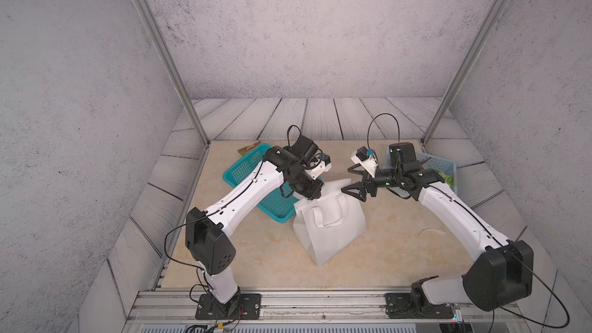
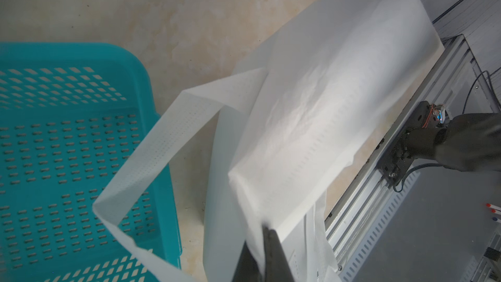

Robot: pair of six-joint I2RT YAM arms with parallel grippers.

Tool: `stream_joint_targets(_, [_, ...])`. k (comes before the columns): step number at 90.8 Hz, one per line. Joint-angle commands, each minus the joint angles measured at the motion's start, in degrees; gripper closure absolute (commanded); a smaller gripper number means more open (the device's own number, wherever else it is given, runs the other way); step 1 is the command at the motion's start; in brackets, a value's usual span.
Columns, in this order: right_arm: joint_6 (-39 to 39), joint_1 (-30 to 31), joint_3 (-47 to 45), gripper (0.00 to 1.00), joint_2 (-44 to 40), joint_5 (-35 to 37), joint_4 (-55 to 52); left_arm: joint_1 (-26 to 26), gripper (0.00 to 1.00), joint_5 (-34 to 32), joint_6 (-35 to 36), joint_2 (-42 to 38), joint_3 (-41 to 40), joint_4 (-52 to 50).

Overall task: Place the ice pack in the delivery bag
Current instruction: Seal the delivery bag at the center of the board.

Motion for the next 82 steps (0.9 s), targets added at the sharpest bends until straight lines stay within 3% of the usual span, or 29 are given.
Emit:
stream_joint_targets(1, [-2.8, 0.7, 3.3, 0.03, 2.9, -4.4, -2.8, -0.6, 1.00, -1.9, 3.6, -1.4, -1.7, 2.3])
stream_joint_targets(11, [-4.1, 1.6, 5.5, 0.08, 6.8, -2.7, -4.9, -0.8, 1.00, -2.0, 4.3, -1.9, -2.5, 3.2])
stream_joint_targets(27, [-5.7, 1.7, 6.1, 0.18, 8.7, -6.7, -6.3, -0.8, 1.00, -1.7, 5.2, -1.9, -2.3, 3.7])
stream_joint_targets(35, [-6.0, 1.7, 5.5, 0.26, 9.0, -8.4, -5.5, -0.8, 1.00, -1.1, 5.7, -2.2, -2.9, 4.4])
stream_joint_targets(53, [-7.4, 1.7, 6.7, 0.54, 10.0, -8.5, -8.0, -0.8, 1.00, -0.3, 7.4, -2.8, -3.5, 5.1])
stream_joint_targets(59, [-7.6, 1.7, 6.3, 0.54, 9.7, -7.9, -8.3, -0.8, 1.00, -0.2, 8.0, -3.1, -3.7, 5.4])
stream_joint_targets(64, [-7.3, 1.7, 5.6, 0.42, 9.3, -7.3, -7.8, -0.8, 1.00, 0.1, 8.5, -3.4, -3.9, 5.9])
stream_joint_targets(70, [-7.0, 1.8, 4.6, 0.35, 9.1, -7.4, -6.6, -0.8, 1.00, 0.6, 9.1, -3.8, -4.6, 6.8])
stream_joint_targets(74, [-7.0, 1.8, 4.5, 0.36, 9.3, -7.7, -6.7, -0.8, 1.00, 0.9, 9.3, -4.0, -5.0, 7.5])
stream_joint_targets(82, [-7.4, 1.8, 5.4, 0.47, 10.0, -8.3, -7.8, -0.8, 1.00, 1.3, 10.0, -4.4, -5.7, 8.2])
